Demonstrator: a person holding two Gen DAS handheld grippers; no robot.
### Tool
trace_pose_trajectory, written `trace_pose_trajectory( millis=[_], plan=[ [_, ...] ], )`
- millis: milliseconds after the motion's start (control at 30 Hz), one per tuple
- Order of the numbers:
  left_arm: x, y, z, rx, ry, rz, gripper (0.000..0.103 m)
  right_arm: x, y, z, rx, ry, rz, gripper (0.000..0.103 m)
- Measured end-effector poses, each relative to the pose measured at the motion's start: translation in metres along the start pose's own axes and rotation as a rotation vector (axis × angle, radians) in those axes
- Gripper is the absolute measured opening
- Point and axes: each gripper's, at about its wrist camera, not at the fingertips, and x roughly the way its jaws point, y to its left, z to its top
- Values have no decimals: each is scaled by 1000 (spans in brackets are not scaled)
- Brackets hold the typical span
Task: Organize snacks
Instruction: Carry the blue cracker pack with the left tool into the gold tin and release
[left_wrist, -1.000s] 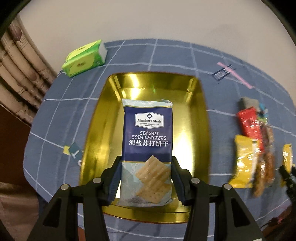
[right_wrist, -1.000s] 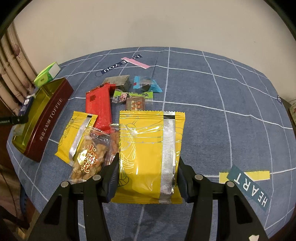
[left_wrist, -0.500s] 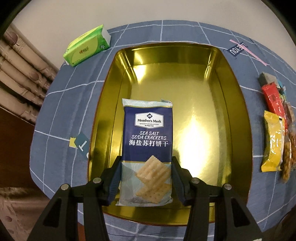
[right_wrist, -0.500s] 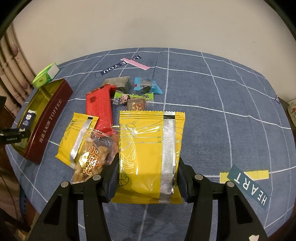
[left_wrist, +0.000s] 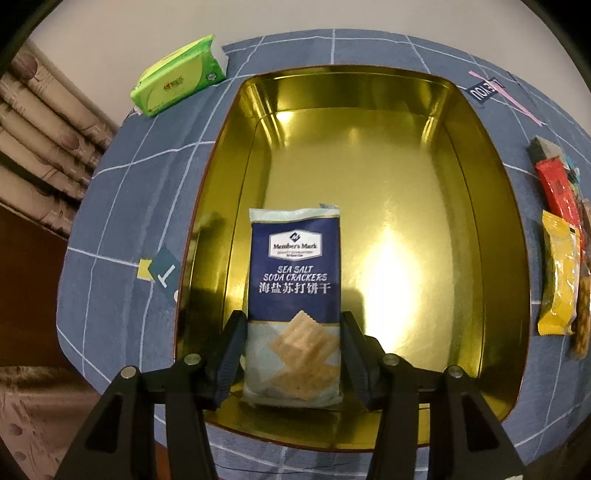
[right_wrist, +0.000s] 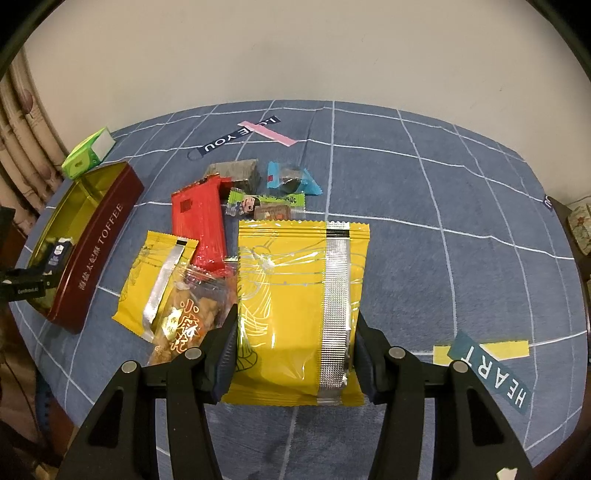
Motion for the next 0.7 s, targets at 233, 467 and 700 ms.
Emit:
trace_pose_trajectory(
  millis=[233,467,700],
  plan=[
    [-21,1,-1,-5,-61,-3,59,-6,9,5,-12,-10,-10,50],
    [-51,26,-9,-109,-157,-32,59,-18,36,17,-50,-35,-1,50],
    [-64,61,-29,-220,-213,23,59,-18,88,25,-113,-34,86,50]
  ],
)
